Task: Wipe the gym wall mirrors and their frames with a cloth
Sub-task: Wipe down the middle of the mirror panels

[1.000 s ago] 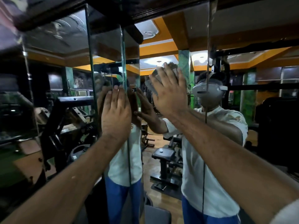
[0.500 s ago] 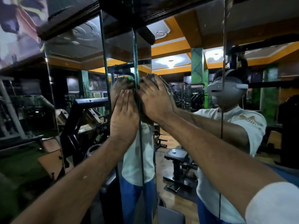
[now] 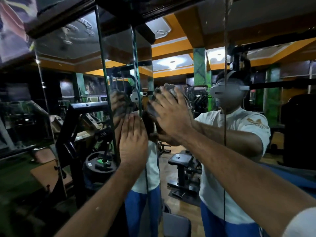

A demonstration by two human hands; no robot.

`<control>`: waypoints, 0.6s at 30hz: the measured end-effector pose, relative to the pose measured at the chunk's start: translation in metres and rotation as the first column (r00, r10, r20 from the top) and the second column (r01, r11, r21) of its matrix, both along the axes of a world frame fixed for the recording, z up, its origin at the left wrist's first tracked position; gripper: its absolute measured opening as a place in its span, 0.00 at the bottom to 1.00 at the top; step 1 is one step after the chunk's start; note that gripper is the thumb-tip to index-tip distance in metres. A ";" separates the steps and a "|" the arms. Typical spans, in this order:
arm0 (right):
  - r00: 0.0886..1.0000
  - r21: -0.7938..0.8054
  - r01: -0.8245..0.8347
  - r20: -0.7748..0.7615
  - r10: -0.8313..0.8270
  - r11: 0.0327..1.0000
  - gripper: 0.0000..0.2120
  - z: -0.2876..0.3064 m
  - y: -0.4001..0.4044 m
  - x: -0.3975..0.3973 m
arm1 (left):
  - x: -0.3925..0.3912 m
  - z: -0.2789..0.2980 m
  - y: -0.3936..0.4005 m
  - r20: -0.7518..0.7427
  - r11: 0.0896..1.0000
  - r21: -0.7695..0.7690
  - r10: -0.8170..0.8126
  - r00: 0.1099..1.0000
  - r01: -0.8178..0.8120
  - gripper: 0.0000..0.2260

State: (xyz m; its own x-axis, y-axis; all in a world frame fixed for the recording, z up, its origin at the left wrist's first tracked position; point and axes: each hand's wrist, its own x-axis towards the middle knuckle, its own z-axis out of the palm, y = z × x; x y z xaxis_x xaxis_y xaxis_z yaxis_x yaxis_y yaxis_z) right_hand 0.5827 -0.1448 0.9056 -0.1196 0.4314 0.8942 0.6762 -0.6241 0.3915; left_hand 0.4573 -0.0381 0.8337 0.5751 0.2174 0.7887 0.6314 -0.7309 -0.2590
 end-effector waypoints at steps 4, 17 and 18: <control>0.998 -0.332 0.005 0.059 0.015 0.943 0.21 -0.053 -0.007 -0.001 | 0.024 -0.046 0.002 0.227 0.972 -0.048 -0.212 0.950 0.229 0.30; 0.994 -0.409 -0.048 0.072 0.085 0.911 0.17 -0.070 0.002 0.001 | 0.074 -0.127 -0.053 0.695 0.490 -0.446 -0.337 0.635 0.749 0.37; 0.995 -0.388 -0.037 0.072 0.070 0.921 0.18 -0.066 0.006 0.002 | 0.076 -0.131 -0.054 0.708 0.469 -0.465 -0.312 0.634 0.751 0.38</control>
State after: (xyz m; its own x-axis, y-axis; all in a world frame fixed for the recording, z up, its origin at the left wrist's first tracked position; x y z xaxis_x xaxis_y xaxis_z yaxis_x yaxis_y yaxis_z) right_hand 0.5842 -0.1392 0.8397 -0.2181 0.7318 0.6456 0.6593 -0.3772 0.6504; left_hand 0.5335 -0.0918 0.7030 0.3806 0.5739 0.7251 -0.1001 -0.7539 0.6493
